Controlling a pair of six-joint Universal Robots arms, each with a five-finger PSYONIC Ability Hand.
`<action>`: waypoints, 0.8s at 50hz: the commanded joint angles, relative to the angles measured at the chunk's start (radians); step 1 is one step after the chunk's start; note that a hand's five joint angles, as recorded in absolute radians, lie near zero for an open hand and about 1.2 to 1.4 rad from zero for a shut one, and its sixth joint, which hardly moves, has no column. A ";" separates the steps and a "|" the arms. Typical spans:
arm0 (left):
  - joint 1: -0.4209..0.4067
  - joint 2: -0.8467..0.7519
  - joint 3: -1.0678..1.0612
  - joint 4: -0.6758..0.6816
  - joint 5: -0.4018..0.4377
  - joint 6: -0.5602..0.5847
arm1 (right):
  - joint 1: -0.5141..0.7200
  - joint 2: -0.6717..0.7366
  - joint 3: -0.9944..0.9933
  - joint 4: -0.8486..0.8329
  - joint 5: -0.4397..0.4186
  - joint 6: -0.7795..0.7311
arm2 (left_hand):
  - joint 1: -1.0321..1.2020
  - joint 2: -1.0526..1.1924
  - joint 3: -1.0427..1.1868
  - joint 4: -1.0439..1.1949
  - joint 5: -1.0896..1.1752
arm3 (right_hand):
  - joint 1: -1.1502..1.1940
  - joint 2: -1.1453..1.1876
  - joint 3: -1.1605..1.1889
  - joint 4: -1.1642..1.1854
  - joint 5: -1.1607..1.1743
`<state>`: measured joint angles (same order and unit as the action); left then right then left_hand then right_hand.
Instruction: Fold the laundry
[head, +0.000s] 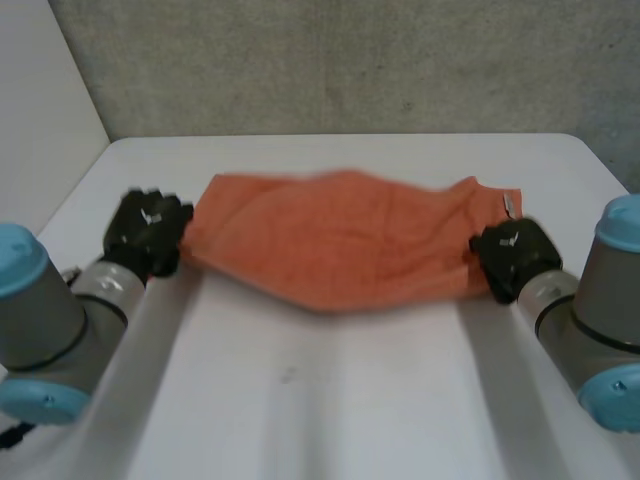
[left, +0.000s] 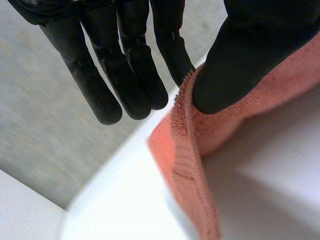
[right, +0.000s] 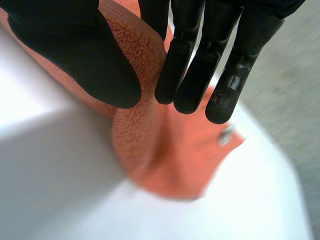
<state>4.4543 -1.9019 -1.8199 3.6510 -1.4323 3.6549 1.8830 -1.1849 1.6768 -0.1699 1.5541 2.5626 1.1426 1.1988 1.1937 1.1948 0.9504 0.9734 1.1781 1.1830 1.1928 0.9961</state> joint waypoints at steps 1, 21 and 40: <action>0.023 -0.026 -0.082 0.009 0.007 -0.001 | -0.013 -0.028 0.000 0.138 -0.005 0.002 | 0.254 0.197 0.203 0.201 0.271 | 0.062 -0.142 -0.147 -0.157 -0.135; 0.030 0.050 -0.151 0.006 0.007 -0.004 | -0.099 -0.209 -0.100 0.283 -0.184 -0.240 | 0.254 0.197 0.203 0.201 0.271 | -0.360 -0.565 -0.570 -0.580 -0.557; 0.039 0.052 -0.148 0.006 0.007 -0.004 | -0.217 -0.182 -0.209 0.463 -0.230 -0.275 | 0.254 0.197 0.203 0.201 0.271 | -0.292 -0.497 -0.502 -0.512 -0.490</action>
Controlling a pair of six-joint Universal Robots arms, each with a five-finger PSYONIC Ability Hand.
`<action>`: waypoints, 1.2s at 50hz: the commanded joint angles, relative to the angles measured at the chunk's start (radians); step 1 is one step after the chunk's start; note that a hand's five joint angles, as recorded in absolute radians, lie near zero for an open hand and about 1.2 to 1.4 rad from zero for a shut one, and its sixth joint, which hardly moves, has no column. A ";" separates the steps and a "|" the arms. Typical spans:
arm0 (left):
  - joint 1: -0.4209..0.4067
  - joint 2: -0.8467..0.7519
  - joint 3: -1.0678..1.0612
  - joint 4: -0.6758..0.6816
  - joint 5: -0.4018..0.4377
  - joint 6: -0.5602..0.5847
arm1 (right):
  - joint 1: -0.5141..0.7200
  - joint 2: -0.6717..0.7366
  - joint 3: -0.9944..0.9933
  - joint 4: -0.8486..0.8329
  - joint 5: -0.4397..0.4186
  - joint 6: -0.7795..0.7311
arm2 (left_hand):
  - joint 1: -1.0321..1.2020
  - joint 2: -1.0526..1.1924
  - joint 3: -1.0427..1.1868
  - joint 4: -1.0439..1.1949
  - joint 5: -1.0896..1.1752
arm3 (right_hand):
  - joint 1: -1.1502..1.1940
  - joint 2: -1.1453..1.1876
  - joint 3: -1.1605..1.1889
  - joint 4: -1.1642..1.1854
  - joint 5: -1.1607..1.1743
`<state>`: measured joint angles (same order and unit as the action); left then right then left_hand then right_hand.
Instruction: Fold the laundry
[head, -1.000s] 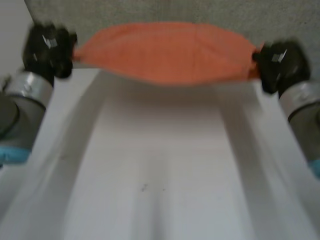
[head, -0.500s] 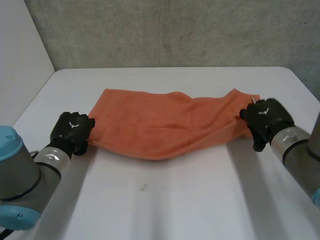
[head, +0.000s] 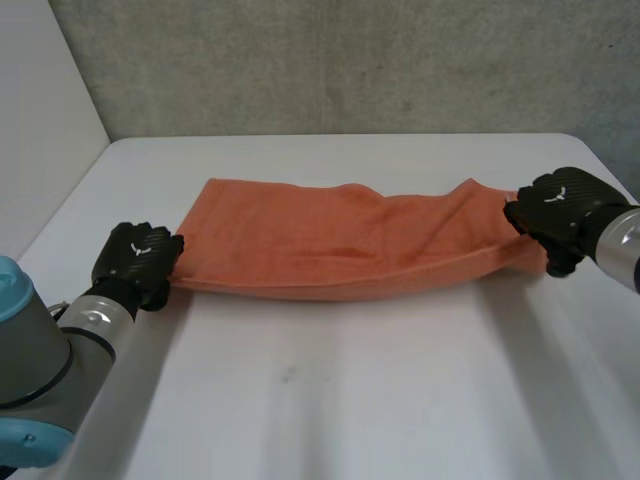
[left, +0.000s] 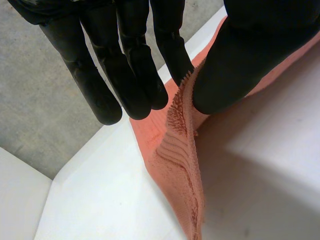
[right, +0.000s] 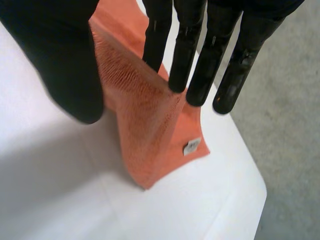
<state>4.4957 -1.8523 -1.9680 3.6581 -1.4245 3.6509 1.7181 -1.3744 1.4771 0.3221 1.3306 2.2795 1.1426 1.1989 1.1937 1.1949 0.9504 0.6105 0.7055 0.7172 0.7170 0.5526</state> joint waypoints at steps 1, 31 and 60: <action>-0.003 0.002 0.000 -0.001 -0.001 0.000 | -0.054 0.008 -0.006 -0.047 -0.007 0.008 | 0.254 0.197 0.203 0.201 0.271 | 0.073 -0.022 -0.033 -0.033 -0.043; -0.009 0.007 -0.002 -0.003 -0.001 0.000 | -0.060 -0.014 0.072 -0.052 -0.056 0.114 | 0.254 0.197 0.203 0.201 0.271 | -0.161 -0.256 -0.268 -0.268 -0.278; -0.027 0.015 -0.005 -0.003 0.001 0.000 | -0.347 0.055 0.516 -0.456 -0.318 0.189 | 0.254 0.197 0.203 0.201 0.271 | -0.038 -0.133 -0.145 -0.145 -0.155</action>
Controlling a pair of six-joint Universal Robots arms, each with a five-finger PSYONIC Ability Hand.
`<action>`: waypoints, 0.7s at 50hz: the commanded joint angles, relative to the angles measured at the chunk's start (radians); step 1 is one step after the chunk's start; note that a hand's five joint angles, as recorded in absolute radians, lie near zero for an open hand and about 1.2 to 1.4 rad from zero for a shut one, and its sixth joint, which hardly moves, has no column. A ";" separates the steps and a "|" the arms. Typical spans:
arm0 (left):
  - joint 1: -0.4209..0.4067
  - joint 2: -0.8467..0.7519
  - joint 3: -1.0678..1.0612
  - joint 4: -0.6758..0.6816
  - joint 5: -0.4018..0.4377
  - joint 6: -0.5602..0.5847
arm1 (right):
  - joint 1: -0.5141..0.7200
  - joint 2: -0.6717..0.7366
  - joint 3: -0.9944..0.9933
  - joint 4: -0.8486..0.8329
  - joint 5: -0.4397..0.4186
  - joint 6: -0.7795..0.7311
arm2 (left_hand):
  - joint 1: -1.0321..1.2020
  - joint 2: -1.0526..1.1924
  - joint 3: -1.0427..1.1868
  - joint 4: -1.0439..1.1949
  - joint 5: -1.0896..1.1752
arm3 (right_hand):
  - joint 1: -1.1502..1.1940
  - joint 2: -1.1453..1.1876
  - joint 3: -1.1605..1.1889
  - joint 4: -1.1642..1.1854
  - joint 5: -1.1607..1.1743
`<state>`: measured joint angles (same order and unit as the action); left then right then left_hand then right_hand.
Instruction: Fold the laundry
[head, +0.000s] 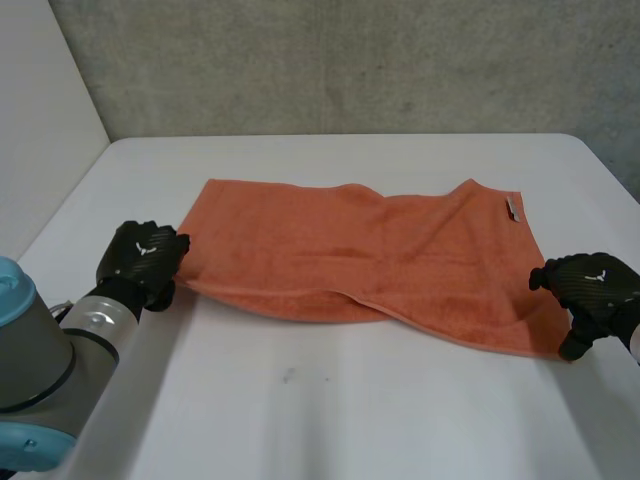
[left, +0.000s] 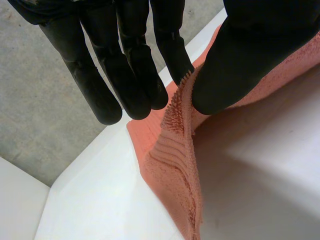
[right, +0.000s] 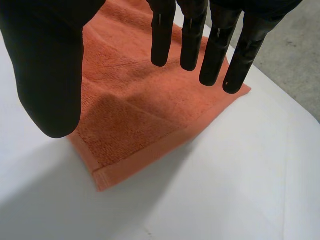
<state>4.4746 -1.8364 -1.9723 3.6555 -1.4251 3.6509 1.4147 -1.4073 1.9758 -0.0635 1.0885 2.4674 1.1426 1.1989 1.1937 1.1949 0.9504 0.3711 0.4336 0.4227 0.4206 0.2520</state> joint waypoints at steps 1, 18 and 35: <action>-0.006 -0.003 0.000 0.000 0.000 0.000 | -0.045 0.100 0.017 -0.079 -0.078 0.001 | 0.254 0.197 0.203 0.201 0.271 | 0.210 0.147 0.158 0.160 0.155; -0.003 -0.003 0.001 0.000 0.002 0.000 | -0.045 0.188 -0.006 -0.165 -0.082 -0.004 | 0.254 0.197 0.203 0.201 0.271 | 0.509 0.447 0.458 0.460 0.454; -0.003 0.000 0.000 -0.005 -0.002 0.000 | -0.043 0.185 -0.020 -0.188 -0.072 -0.001 | 0.254 0.197 0.203 0.201 0.271 | 1.025 0.963 0.974 0.976 0.970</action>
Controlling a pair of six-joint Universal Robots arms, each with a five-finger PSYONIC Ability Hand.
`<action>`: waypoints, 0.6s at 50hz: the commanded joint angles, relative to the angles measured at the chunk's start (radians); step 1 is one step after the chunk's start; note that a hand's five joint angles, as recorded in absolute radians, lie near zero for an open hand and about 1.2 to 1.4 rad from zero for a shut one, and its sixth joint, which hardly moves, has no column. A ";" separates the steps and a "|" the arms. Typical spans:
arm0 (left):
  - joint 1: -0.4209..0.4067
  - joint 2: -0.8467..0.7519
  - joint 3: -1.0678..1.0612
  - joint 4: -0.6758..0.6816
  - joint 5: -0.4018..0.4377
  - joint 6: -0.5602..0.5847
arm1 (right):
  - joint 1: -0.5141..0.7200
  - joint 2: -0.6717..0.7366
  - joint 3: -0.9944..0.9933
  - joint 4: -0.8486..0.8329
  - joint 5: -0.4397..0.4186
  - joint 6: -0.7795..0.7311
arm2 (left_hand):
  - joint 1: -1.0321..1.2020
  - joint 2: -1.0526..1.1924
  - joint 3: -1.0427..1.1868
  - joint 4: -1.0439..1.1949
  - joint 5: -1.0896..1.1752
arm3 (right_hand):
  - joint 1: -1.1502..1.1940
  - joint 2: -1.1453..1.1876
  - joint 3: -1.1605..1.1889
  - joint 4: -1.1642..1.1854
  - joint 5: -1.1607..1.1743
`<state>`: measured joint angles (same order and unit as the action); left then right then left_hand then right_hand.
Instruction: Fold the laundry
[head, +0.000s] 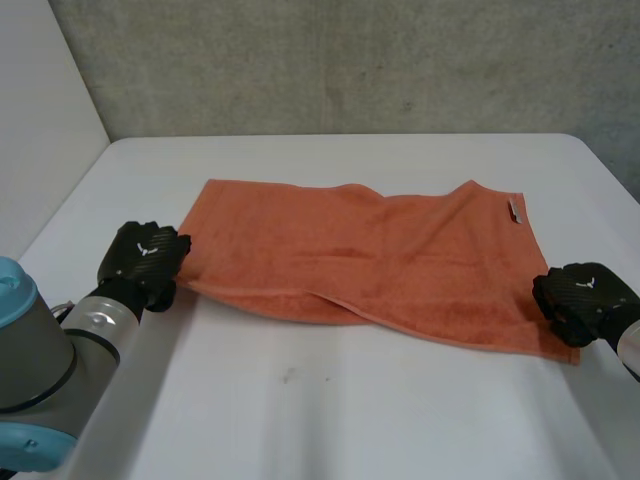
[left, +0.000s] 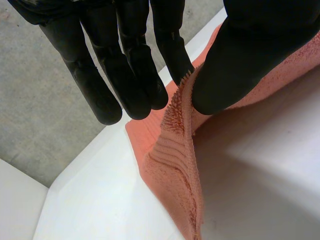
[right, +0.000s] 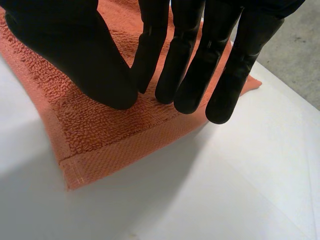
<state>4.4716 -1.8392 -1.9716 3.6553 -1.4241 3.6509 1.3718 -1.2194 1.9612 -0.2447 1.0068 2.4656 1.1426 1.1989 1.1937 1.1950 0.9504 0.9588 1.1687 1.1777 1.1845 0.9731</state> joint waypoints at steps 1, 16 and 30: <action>0.000 0.005 -0.001 -0.009 -0.004 0.000 | 0.000 -0.003 -0.008 -0.005 0.013 0.001 | 0.254 0.197 0.203 0.201 0.271 | 0.437 0.228 0.219 0.212 0.249; 0.024 0.124 -0.010 -0.241 -0.003 0.012 | -0.003 -0.058 -0.058 0.217 0.058 -0.027 | 0.254 0.197 0.203 0.201 0.271 | 0.437 0.228 0.219 0.212 0.249; 0.034 0.118 -0.012 -0.239 -0.001 0.008 | -0.036 -0.060 -0.004 0.220 -0.089 -0.023 | 0.254 0.197 0.203 0.201 0.271 | -0.427 -0.637 -0.646 -0.653 -0.616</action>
<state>4.5046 -1.7133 -1.9861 3.4077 -1.4252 3.6607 1.3648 -1.2791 1.9125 -0.0162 1.0124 2.4388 1.1426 1.1989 1.1937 1.1950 0.9504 0.4696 0.5327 0.5302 0.5330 0.3579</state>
